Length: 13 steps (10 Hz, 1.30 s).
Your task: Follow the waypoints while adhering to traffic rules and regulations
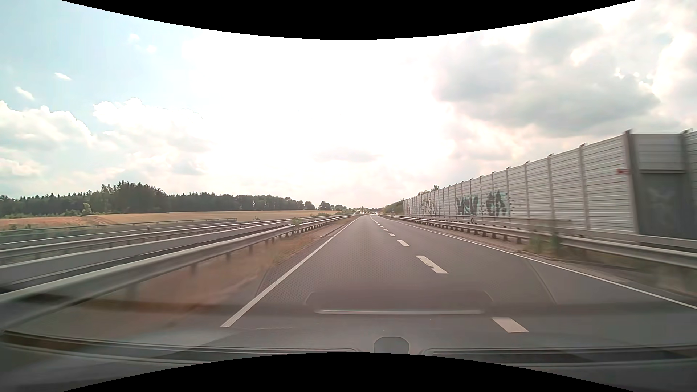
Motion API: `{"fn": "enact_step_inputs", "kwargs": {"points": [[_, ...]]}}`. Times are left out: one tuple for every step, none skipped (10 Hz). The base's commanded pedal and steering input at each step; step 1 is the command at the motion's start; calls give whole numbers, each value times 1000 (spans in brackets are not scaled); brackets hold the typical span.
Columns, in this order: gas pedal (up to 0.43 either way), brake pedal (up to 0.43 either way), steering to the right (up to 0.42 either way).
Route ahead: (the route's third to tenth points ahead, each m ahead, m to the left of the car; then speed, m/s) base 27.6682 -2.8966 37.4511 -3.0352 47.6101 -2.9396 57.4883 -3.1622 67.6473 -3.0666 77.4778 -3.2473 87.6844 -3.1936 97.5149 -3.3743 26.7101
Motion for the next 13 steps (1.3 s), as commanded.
{"fn": "enact_step_inputs", "kwargs": {"points": [[248, 0, -1], [248, 0, -1], [248, 0, -1], [248, 0, -1], [248, 0, -1], [248, 0, -1], [248, 0, -1], [248, 0, -1], [248, 0, -1], [248, 0, -1], [248, 0, -2], [248, 0, -1], [248, 0, -2]]}}
